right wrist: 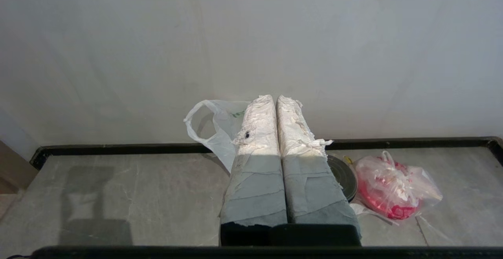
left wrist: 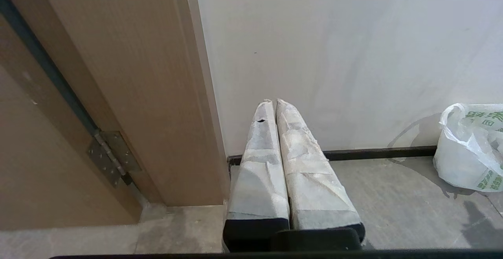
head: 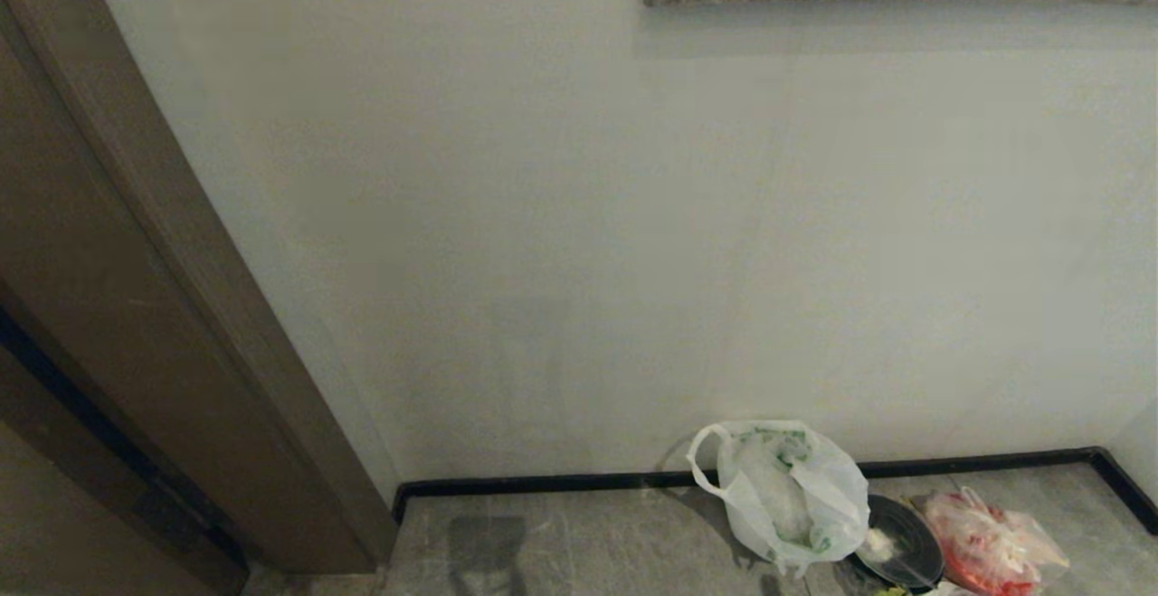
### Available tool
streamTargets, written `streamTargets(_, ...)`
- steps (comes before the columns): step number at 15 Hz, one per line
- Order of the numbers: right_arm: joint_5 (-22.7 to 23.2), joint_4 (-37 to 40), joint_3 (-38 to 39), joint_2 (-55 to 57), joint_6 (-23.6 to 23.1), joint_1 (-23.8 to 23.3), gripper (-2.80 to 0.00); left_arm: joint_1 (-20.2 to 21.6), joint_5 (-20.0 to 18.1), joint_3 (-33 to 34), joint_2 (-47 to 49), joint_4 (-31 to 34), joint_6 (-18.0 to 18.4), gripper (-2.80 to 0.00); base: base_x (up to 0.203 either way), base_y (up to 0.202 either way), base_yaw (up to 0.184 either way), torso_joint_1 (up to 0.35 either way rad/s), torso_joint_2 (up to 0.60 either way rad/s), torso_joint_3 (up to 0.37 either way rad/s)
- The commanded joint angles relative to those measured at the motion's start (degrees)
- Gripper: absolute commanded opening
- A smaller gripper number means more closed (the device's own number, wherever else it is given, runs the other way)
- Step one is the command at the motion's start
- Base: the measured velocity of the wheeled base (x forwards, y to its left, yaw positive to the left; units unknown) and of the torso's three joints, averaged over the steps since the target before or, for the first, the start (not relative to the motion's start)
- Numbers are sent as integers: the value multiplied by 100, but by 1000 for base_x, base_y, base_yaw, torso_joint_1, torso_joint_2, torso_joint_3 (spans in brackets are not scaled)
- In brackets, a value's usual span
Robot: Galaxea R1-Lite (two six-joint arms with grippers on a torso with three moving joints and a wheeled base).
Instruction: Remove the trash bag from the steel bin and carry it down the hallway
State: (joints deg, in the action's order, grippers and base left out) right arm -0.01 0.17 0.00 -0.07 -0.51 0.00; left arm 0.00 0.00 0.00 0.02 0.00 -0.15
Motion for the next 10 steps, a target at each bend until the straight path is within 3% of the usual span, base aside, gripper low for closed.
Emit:
streamTargets(1, 1, 1, 0, 7, -2, 0, -280, 0, 0, 0, -2, 0, -3, -280, 0, 0, 0, 0, 0, 0)
streamTargets(10, -8, -8, 0, 7, -6, 0, -280, 0, 0, 0, -2, 0, -3, -280, 0, 0, 0, 0, 0, 0)
